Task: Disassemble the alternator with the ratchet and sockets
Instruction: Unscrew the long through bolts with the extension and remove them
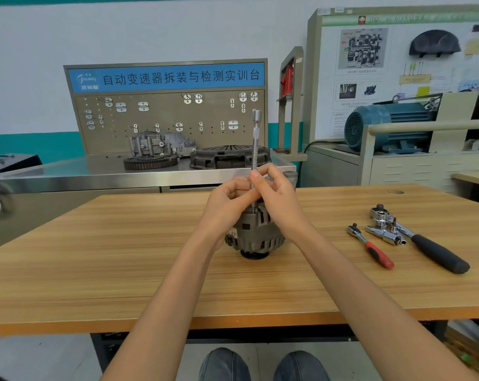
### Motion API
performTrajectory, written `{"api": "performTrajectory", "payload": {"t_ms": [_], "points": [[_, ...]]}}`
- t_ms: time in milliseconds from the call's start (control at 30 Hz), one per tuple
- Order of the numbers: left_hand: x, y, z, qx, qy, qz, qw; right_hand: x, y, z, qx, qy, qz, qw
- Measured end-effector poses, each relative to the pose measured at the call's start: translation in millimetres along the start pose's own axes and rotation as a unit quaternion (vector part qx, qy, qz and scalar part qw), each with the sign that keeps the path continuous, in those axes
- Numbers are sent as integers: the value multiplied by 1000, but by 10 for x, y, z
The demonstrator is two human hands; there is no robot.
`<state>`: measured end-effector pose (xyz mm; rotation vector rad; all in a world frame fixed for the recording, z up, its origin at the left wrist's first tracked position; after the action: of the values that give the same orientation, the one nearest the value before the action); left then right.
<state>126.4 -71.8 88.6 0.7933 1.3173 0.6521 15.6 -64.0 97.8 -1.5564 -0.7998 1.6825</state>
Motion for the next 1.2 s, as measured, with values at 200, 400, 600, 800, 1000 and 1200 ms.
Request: {"api": "performTrajectory", "payload": {"t_ms": [200, 400, 600, 800, 1000, 1200], "points": [[31, 11, 36, 24, -37, -6, 999, -25, 28, 8, -10, 0, -5, 1000], [-13, 5, 16, 5, 5, 14, 1000, -36, 27, -6, 14, -1, -4, 1000], [-12, 5, 5, -1, 5, 21, 1000, -17, 22, -8, 16, 6, -26, 1000], [14, -2, 41, 14, -20, 9, 1000, -24, -3, 21, 12, -2, 4, 1000], [-11, -28, 34, 34, -5, 3, 999, -25, 17, -6, 2, -4, -8, 1000], [-15, -26, -10, 15, 18, 2, 1000, -7, 10, -21, 13, 8, -14, 1000]]}}
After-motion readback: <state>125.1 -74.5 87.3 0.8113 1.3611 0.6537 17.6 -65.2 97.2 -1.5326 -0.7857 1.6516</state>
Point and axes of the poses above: each hand's wrist, its own x-axis away from the middle knuckle, its own z-axis out of the back of the hand, y = z × x, the point moved 3 cm from there along -x, towards the middle knuckle, and after that the axes turned 8 degrees about -z, right-handed, at the moved point
